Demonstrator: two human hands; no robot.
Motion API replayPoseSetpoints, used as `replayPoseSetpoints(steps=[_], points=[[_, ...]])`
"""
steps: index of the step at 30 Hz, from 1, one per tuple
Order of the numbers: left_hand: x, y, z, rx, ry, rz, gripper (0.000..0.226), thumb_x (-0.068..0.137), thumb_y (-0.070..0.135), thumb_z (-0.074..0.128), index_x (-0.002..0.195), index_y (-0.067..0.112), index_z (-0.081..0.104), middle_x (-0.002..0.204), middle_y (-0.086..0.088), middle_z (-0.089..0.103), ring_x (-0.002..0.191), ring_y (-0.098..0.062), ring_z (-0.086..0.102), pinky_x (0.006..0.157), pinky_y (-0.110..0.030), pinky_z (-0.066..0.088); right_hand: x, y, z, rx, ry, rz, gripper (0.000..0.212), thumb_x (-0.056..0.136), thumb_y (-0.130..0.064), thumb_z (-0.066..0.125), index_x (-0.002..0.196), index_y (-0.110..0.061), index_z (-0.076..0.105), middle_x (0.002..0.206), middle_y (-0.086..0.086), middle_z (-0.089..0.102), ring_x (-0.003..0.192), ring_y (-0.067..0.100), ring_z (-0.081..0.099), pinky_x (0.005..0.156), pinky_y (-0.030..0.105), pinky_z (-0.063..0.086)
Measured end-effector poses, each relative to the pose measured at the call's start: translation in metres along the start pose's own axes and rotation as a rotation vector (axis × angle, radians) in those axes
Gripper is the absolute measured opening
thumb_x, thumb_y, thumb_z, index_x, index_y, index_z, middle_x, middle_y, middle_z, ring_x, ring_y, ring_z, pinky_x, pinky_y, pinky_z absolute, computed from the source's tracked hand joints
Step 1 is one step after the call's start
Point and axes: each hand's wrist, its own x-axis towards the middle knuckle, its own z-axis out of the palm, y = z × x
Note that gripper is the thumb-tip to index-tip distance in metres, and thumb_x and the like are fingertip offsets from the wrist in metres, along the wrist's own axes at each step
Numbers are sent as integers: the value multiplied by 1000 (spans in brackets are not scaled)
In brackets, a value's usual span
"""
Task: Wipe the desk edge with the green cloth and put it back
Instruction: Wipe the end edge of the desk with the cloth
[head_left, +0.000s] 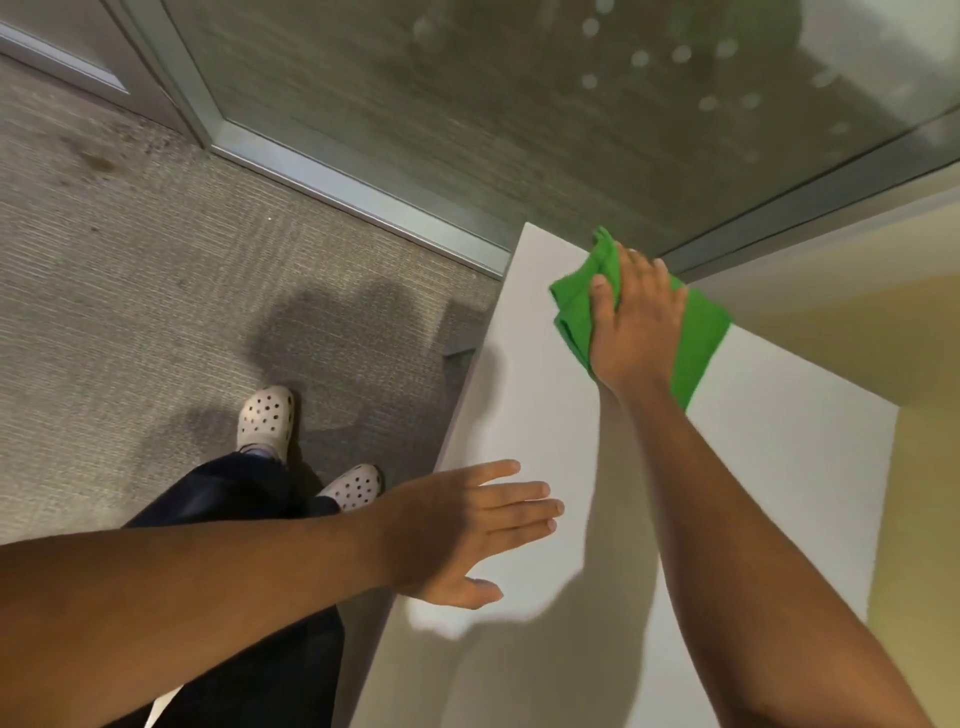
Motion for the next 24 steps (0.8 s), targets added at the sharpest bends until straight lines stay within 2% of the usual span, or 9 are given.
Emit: replayPoseSetpoints(steps=[3,6,9,11,13,15,19,21,24], points=[[-3,-1,-7,48,-10,-1,78,99,57,53,162,12,42,172,-5,36,162,-22,29,133,-48,19,-27,1,1,17,22,104,60,113,-46,24,168,-23,24,177,3,23,165,32,14,133,59,11],[-2,0,-9,194,-56,-15,75,99,58,47,162,18,42,172,-2,36,161,-19,28,133,-46,11,-65,8,4,39,-22,26,60,113,-45,22,169,-27,18,179,0,12,167,29,6,134,57,6],[1,-5,-10,226,-56,-153,69,99,50,41,160,20,46,171,-2,38,161,-21,28,129,-44,3,-99,29,2,97,-137,-193,55,114,-44,24,168,-35,21,179,-8,12,167,20,3,135,48,2],[-6,-13,-6,207,-14,-170,70,103,47,36,165,15,35,175,-6,27,165,-24,16,130,-45,-2,-101,42,1,78,-199,-371,53,114,-43,24,166,-34,24,178,-12,15,167,20,7,136,49,5],[-9,-12,-2,184,5,-148,69,106,45,30,166,12,29,176,-8,21,165,-26,12,135,-47,1,-89,51,-5,10,-240,-599,52,115,-40,26,166,-31,25,177,-14,15,167,25,11,135,53,10],[-7,-12,-2,176,21,-123,64,105,36,27,165,13,34,175,-7,28,163,-25,22,135,-45,9,-67,46,-9,-71,-290,-884,54,114,-40,25,167,-29,21,178,-12,12,167,28,11,135,55,10],[-5,-21,1,53,67,-120,78,93,48,50,160,9,43,171,-10,38,161,-27,30,135,-43,14,-20,4,-3,-245,-379,-1387,57,115,-43,21,169,-26,14,179,-7,11,167,30,8,135,54,8],[-3,-20,1,135,97,-138,81,87,55,53,153,8,54,164,-13,48,156,-29,36,134,-44,13,-10,-15,1,-305,-396,-1478,56,115,-44,20,167,-25,24,174,-3,26,164,31,17,134,54,10],[-4,-18,8,225,75,-134,83,92,59,50,154,5,51,164,-17,47,155,-32,27,130,-49,-7,-12,-36,9,-319,-370,-1511,48,114,-44,23,147,-20,48,148,3,47,147,34,41,133,54,11]])
